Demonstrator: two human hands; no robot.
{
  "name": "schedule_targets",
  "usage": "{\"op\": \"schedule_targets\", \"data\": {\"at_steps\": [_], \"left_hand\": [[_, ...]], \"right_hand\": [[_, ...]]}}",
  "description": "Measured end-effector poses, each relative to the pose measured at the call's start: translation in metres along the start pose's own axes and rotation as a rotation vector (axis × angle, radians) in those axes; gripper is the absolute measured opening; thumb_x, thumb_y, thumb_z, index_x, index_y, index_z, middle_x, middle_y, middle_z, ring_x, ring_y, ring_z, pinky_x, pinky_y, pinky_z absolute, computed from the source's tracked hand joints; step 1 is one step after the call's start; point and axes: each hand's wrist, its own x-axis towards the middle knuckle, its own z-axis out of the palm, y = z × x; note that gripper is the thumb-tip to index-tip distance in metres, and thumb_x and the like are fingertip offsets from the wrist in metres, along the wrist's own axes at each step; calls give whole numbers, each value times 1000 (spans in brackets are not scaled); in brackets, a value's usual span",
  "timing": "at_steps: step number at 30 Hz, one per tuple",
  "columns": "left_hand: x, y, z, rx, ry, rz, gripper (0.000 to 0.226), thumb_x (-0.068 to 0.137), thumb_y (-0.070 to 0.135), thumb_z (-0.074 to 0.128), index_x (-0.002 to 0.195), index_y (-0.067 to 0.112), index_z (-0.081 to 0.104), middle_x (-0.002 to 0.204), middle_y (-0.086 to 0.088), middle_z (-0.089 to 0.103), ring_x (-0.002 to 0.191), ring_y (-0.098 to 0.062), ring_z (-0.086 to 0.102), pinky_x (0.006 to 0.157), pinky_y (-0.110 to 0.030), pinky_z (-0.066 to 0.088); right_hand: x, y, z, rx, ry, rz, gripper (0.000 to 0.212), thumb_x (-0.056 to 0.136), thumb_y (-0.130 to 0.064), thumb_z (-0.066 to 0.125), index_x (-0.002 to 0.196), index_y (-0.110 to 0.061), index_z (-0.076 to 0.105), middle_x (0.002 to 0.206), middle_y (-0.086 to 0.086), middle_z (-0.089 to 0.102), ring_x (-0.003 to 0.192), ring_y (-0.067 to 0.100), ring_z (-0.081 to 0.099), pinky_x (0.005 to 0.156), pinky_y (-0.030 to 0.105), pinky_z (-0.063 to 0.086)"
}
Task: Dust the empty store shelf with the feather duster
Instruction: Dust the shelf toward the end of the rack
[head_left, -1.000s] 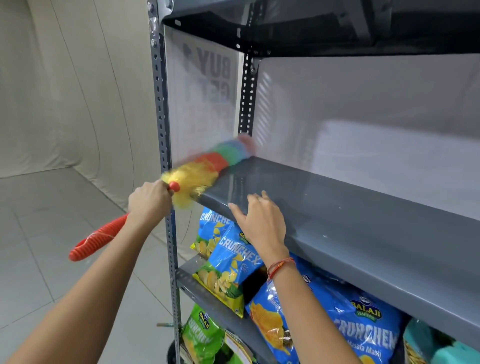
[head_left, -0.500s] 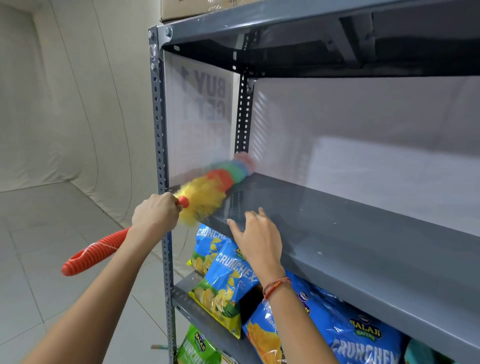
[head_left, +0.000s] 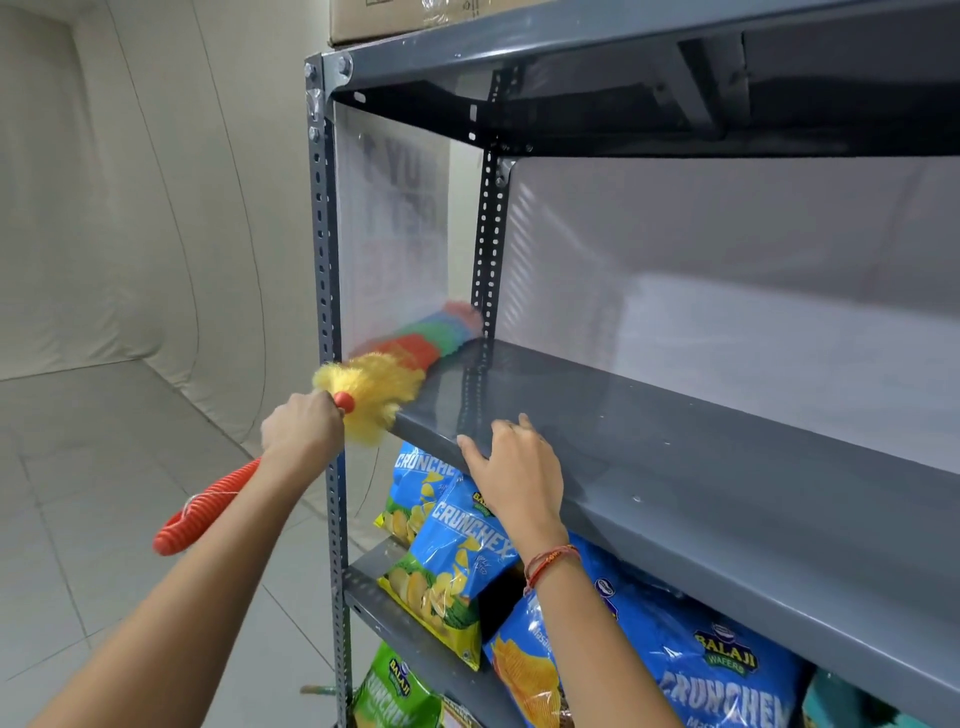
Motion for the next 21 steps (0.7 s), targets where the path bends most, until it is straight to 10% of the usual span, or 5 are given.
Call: {"op": "schedule_targets", "data": {"at_steps": [12, 21], "left_hand": [[-6, 9, -2, -50, -54, 57, 25, 97, 19, 45, 108, 2, 61, 92, -17, 59, 78, -32, 55, 67, -36, 44], [-50, -1, -6, -76, 110, 172, 34, 99, 29, 38, 116, 13, 63, 98, -21, 65, 85, -40, 61, 64, -36, 42]], "right_hand": [[-2, -3, -8, -52, -15, -6, 46, 89, -47, 53, 79, -3, 60, 84, 15, 67, 79, 30, 62, 57, 30, 38], [-2, -4, -8, -8, -39, 24, 45, 89, -45, 55, 85, 0, 62, 96, 20, 68, 95, 36, 63, 68, 36, 48]]}}
